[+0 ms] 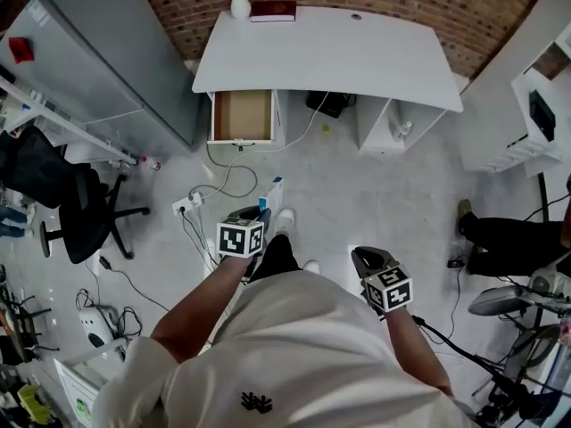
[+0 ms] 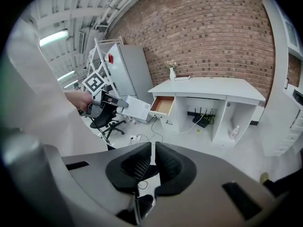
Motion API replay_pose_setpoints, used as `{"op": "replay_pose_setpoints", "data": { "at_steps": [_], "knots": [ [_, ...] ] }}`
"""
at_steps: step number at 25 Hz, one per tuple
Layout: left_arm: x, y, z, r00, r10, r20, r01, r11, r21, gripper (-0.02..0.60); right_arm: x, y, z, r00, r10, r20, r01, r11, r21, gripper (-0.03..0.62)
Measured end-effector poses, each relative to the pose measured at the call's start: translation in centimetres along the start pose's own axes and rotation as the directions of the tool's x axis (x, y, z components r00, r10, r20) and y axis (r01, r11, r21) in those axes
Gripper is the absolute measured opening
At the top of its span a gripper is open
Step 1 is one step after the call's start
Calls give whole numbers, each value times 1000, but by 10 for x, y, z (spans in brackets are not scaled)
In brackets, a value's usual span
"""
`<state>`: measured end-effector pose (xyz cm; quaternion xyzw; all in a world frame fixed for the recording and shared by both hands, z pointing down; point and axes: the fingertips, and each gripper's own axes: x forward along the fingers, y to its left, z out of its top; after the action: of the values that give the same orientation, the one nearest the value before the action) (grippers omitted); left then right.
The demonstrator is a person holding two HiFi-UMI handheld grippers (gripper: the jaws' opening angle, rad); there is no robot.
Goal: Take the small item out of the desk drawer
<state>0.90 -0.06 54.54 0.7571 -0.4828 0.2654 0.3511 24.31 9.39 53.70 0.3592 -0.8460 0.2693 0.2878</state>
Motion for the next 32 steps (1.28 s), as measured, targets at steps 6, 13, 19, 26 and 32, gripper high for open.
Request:
{"op": "replay_pose_setpoints", "data": {
  "at_steps": [6,13,19,26,32],
  "knots": [
    [-22,-2,-19,1000,3,17,-3,1000,1,89,-1,19,-6,1000,13,-8,-13,999,-41,43],
    [-36,3,-31,1000,19,23,-19,1000,-17,89,-2,32,-6,1000,23,-5,-23,997,-69,35],
    [-37,6,-40,1000,16,25,-15,1000,-25,89,1,34,-7,1000,16,-9,-17,997,-82,31],
    [-37,10,-40,1000,21,20,-21,999,-25,89,8,39,-5,999,30,-17,-32,995,-93,31],
    [-34,13,-36,999,37,15,-36,999,-29,89,12,36,-6,999,34,-24,-37,995,-89,30]
  ]
}}
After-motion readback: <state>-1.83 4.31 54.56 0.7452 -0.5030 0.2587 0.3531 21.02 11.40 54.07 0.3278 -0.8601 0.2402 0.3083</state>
